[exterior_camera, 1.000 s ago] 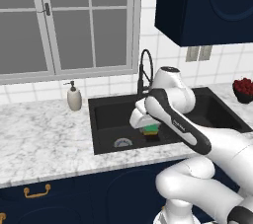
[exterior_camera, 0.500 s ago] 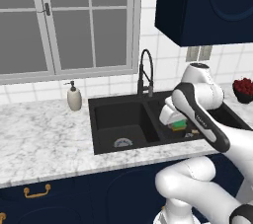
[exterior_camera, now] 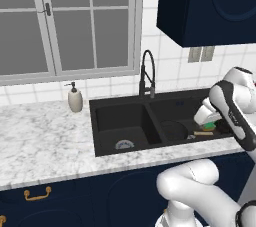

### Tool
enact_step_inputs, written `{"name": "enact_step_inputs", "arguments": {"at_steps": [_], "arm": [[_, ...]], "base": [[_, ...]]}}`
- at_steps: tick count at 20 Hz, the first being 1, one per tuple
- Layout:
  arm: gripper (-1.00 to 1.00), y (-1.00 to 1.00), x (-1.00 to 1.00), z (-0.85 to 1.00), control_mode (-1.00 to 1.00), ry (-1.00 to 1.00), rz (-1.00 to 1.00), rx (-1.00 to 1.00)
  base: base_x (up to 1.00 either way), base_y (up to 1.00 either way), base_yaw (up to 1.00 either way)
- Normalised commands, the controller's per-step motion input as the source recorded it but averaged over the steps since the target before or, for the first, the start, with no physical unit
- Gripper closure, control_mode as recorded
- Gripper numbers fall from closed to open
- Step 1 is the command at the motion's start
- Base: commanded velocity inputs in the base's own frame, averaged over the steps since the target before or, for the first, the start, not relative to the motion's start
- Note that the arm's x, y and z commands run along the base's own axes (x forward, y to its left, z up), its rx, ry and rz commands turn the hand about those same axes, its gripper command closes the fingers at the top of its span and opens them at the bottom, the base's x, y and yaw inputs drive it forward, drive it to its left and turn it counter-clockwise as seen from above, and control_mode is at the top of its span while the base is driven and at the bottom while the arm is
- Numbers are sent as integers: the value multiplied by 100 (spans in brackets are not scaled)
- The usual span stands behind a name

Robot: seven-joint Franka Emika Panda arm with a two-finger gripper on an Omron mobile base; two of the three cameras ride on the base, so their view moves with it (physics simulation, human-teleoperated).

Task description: Pick the pan and sponge and place them into the sink. Then turn on the water.

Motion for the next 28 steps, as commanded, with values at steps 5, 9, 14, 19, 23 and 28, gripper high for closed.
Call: {"name": "enact_step_inputs", "arguments": {"at_steps": [5, 9, 14, 19, 23, 28], "arm": [[100, -74, 77, -1, -100, 11, 10, 0], [100, -31, 100, -15, -100, 13, 7, 0], [100, -5, 73, -27, -100, 2, 4, 0], [100, 0, 38, -39, -100, 0, 1, 0], [100, 0, 34, -55, -100, 0, 1, 0], [100, -5, 28, -61, -100, 0, 2, 0]], "base": [[0, 0, 0], [0, 0, 0], [0, 0, 0], [0, 0, 0], [0, 0, 0], [0, 0, 0]]}}
